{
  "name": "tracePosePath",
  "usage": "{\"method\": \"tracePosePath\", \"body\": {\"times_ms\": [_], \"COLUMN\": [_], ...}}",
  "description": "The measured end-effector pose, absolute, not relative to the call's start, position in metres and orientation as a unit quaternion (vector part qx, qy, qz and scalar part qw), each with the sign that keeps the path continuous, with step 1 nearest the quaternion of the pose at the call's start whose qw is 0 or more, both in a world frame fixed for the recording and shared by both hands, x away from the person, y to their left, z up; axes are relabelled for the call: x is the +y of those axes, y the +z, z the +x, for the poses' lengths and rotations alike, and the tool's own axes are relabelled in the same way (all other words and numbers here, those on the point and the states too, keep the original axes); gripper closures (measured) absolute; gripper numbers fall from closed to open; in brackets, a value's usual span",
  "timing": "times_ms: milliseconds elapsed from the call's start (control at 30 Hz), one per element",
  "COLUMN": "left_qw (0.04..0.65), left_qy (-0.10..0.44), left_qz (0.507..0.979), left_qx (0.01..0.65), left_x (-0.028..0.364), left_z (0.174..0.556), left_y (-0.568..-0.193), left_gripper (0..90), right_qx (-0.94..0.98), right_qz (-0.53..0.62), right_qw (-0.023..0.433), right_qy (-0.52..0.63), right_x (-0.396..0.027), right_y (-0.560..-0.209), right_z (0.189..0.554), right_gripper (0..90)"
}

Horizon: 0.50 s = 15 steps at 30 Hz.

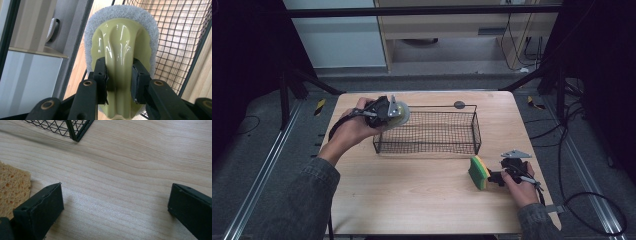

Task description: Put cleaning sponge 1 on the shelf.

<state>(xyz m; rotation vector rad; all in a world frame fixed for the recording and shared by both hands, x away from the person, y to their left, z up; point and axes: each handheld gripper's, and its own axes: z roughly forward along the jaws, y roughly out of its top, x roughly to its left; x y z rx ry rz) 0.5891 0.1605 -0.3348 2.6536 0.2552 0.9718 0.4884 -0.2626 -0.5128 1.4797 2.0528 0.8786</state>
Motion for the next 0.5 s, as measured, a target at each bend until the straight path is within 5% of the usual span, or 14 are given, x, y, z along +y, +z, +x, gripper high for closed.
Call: {"method": "tracePosePath", "body": {"times_ms": [500], "left_qw": [0.133], "left_qy": [0.333], "left_qz": [0.93], "left_qx": [0.082], "left_x": [0.153], "left_z": [0.594], "left_y": [-0.353], "left_gripper": [70.1], "right_qx": [0.746], "right_qz": [0.538], "right_qw": [0.229], "right_qy": [0.319], "right_x": [-0.263], "right_y": [-0.513], "right_z": [0.488], "right_gripper": [0.5]}}
